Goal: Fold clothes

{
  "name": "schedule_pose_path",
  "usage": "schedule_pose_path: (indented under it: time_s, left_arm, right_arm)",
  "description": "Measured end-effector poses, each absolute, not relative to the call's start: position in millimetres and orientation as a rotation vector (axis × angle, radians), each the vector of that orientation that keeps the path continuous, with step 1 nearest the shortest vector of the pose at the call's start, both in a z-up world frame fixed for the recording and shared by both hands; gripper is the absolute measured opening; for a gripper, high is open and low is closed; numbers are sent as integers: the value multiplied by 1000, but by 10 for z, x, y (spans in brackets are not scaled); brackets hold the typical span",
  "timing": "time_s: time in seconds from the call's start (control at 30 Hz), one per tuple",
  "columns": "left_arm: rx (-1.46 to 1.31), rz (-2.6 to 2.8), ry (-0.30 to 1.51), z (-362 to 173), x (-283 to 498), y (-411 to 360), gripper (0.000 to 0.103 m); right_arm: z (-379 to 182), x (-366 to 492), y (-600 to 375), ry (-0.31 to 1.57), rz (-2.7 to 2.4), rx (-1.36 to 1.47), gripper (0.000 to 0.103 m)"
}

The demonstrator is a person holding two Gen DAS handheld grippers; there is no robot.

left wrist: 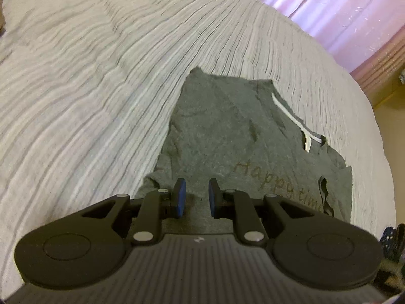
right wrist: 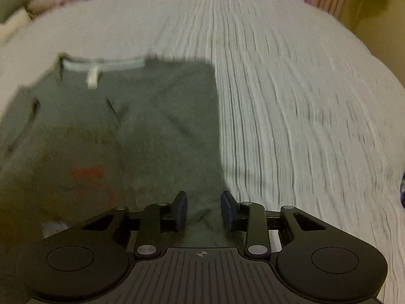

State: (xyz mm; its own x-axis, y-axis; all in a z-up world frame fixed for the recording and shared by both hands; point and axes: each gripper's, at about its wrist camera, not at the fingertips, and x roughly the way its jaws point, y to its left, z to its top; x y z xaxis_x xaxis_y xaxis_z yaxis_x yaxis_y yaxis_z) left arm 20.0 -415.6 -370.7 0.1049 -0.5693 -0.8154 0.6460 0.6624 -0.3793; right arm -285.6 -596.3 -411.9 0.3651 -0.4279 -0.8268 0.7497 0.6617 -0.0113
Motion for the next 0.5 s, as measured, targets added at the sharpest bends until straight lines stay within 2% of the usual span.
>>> schedule_pose_path:
  time_s: [0.1, 0.33, 0.5]
  left_arm:
    - [86, -884, 1153, -3697, 247, -4164, 14]
    - [73, -883, 1122, -3657, 349, -4259, 14]
    - [77, -883, 1115, -3668, 421, -4331, 14]
  right_arm:
    - [-3988, -2819, -6171, 846, -754, 421, 34]
    - [-4107, -2270, -6983, 803, -675, 369, 34]
    - [-4289, -2219, -7476, 741, -654, 613, 34]
